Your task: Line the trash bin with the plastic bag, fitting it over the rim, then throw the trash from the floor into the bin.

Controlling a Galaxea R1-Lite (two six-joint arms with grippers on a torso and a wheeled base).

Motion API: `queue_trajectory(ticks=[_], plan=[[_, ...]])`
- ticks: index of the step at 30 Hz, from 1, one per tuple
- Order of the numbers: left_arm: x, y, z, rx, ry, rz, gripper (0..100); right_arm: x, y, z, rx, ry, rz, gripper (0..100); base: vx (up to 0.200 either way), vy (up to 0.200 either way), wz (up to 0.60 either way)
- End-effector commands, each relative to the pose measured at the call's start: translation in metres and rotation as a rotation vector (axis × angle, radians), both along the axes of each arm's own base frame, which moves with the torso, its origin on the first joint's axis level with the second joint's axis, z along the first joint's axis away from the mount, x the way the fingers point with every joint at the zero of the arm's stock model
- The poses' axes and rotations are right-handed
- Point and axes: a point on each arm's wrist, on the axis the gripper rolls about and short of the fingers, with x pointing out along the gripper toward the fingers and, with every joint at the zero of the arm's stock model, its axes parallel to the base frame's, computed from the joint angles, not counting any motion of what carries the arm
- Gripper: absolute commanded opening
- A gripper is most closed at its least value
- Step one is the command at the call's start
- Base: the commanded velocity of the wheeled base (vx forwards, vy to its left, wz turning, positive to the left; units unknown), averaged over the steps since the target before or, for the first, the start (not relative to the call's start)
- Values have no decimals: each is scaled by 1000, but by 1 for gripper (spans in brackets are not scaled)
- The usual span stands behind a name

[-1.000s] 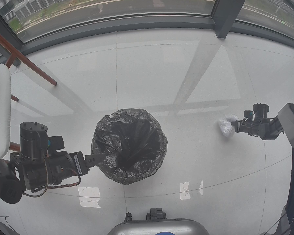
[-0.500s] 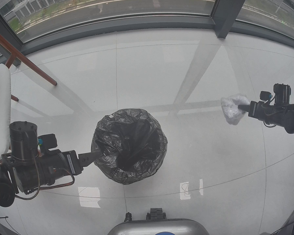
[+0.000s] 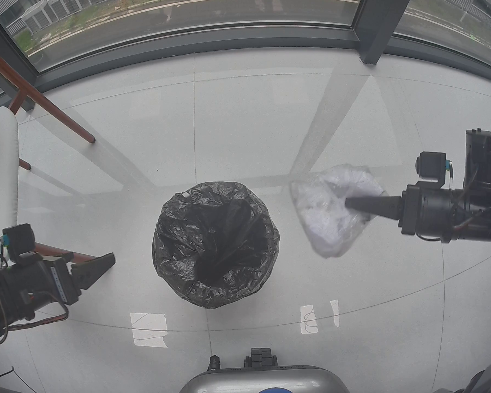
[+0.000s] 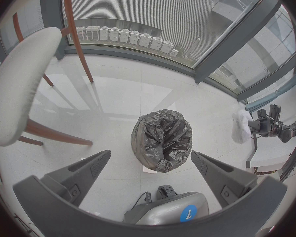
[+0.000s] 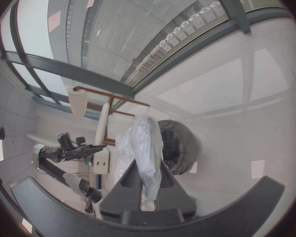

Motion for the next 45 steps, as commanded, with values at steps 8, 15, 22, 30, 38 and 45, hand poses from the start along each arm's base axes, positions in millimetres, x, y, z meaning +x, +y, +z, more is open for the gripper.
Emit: queue_trajectory(ticks=[8, 15, 22, 30, 38, 45], plan=[[-42, 19, 34, -36, -154, 30, 100, -12, 83, -38, 17, 2, 257, 0, 0, 0, 0], [-43, 19, 34, -37, -156, 31, 100, 27, 119, -75, 13, 2, 239, 0, 0, 0, 0], [-43, 19, 33, -37, -152, 25, 100, 52, 136, -82, 106, 4, 201, 100, 0, 0, 0], [-44, 19, 32, -40, -143, 12, 100, 50, 79, -57, 141, -54, 69, 100, 0, 0, 0], [-82, 30, 19, -22, -97, 11, 100, -29, -24, -32, -33, -181, -73, 100, 0, 0, 0], [-113, 42, -14, 3, -132, 51, 100, -126, -99, -61, -252, -239, -303, 100, 0, 0, 0]])
